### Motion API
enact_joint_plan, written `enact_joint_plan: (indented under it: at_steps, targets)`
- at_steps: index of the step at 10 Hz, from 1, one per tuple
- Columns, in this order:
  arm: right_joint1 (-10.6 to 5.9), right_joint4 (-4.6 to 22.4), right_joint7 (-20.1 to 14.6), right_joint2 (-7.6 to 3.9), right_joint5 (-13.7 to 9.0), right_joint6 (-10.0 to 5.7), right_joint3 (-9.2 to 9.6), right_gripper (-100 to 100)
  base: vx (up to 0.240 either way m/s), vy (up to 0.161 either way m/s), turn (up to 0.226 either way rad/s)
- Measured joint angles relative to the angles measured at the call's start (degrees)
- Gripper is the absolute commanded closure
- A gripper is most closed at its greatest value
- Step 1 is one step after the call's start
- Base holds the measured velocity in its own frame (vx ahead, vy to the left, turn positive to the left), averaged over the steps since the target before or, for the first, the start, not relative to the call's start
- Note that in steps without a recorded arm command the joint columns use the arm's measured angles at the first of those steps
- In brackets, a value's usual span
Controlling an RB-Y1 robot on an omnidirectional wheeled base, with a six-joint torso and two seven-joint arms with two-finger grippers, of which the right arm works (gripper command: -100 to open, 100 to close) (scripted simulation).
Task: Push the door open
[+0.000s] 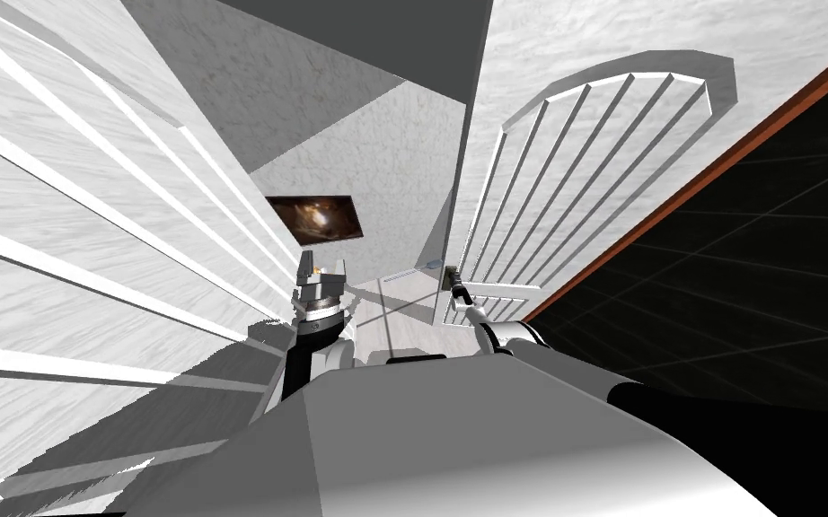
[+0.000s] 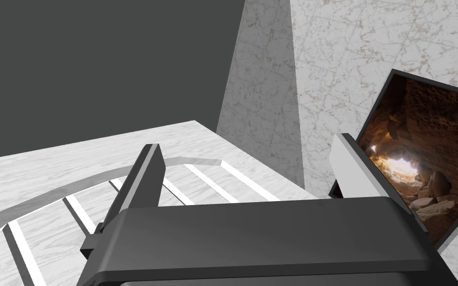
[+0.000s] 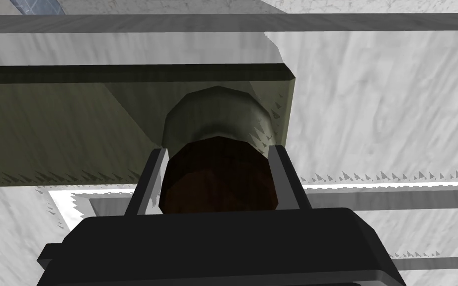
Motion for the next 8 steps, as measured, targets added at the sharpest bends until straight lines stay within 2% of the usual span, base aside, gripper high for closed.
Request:
enact_joint_plan:
  at_steps: [1, 2, 4, 5, 6, 7, 8]
  targets:
    - [-0.77, 1.7, -0.2, -0.43, -0.1, -1.07, -0.23, 100, 0.065, 0.015, -0.016]
    - [0.92, -2.0, 0.0, -0.23, -0.2, 0.2, -0.41, 100, 0.145, 0.05, -0.028]
    - [2.06, -3.7, 0.5, -0.68, -0.6, 1.47, -1.2, 100, 0.163, 0.078, -0.062]
    - [1.07, -2.0, 0.5, -1.08, -0.7, 0.81, -1.5, 100, 0.135, 0.061, -0.028]
    - [0.78, -1.3, 0.5, -1.47, -1.0, 0.24, -1.96, 100, 0.192, 0.1, -0.061]
    - [2.74, -4.7, 1.2, -1.21, -1.3, 1.73, -2.65, 100, 0.143, 0.061, -0.056]
    - [1.87, -3.0, 1.2, -1.7, -1.4, 1.12, -2.89, 100, 0.052, -0.001, -0.008]
